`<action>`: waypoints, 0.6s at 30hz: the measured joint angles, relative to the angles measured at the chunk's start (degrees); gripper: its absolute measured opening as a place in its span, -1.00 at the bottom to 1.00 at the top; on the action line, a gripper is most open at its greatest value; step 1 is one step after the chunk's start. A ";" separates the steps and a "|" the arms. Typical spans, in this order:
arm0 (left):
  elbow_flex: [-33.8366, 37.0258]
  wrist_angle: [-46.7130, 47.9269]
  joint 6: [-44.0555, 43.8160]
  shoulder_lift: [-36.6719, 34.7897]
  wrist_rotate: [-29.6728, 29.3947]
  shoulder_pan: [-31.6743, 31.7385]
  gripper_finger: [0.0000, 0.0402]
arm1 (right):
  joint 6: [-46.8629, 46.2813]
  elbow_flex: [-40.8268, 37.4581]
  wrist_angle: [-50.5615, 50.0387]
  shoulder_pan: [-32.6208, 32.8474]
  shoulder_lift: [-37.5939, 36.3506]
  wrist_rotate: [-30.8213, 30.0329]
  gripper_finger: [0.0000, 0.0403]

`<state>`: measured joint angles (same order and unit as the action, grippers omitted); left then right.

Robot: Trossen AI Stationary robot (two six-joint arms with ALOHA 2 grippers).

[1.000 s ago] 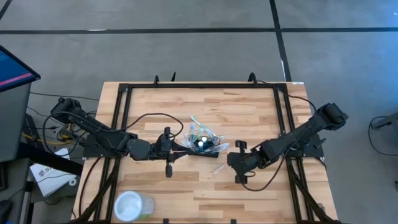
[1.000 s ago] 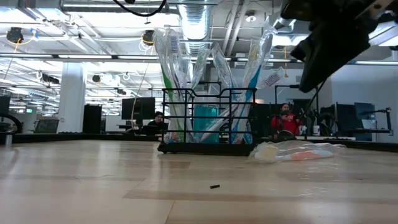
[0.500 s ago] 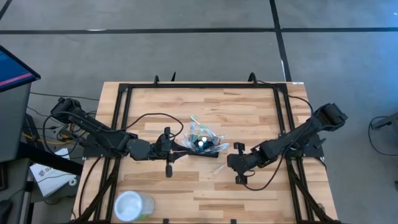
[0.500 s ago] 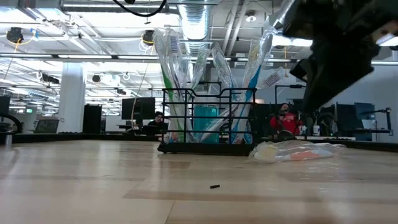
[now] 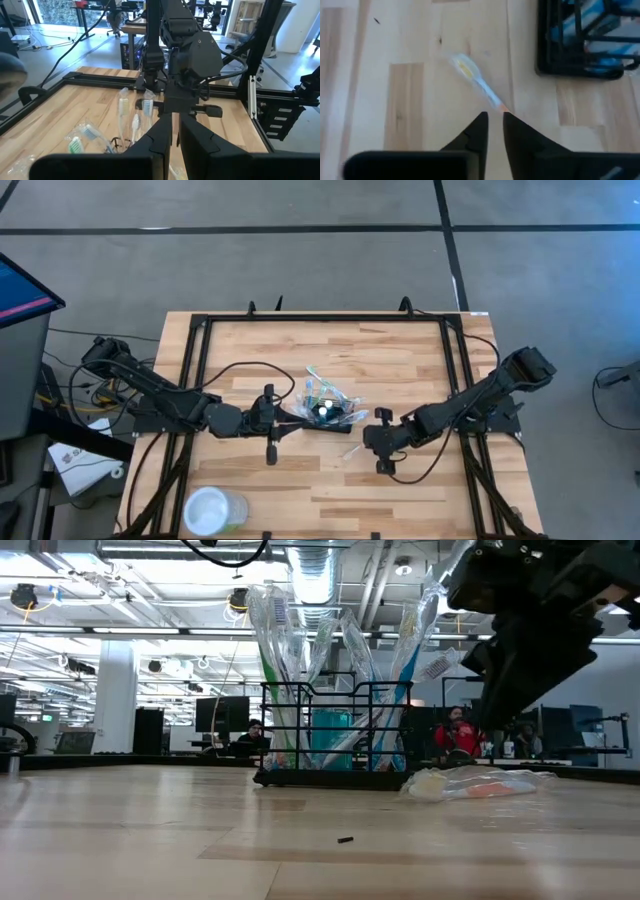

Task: Pick & Place toothbrushing station
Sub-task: Put the orange toothbrush into the wire organizer

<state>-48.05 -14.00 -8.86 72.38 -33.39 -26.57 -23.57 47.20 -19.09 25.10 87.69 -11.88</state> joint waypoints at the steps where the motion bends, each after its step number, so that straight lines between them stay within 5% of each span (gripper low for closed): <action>1: 0.00 0.00 0.00 0.00 0.00 0.00 -0.85 | 0.00 0.09 0.94 -0.02 0.71 -0.02 -0.69; 7: 0.07 -0.07 0.00 0.00 -0.02 0.02 -0.85 | 1.05 0.41 1.68 -0.04 6.06 0.02 -0.51; 18: 0.07 -0.26 0.00 0.00 0.01 0.00 -0.85 | 2.96 0.41 4.62 0.35 6.90 -0.35 -0.48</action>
<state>-47.99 -14.26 -8.86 72.38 -33.39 -26.57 -20.61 47.62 -14.47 25.45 94.59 -12.23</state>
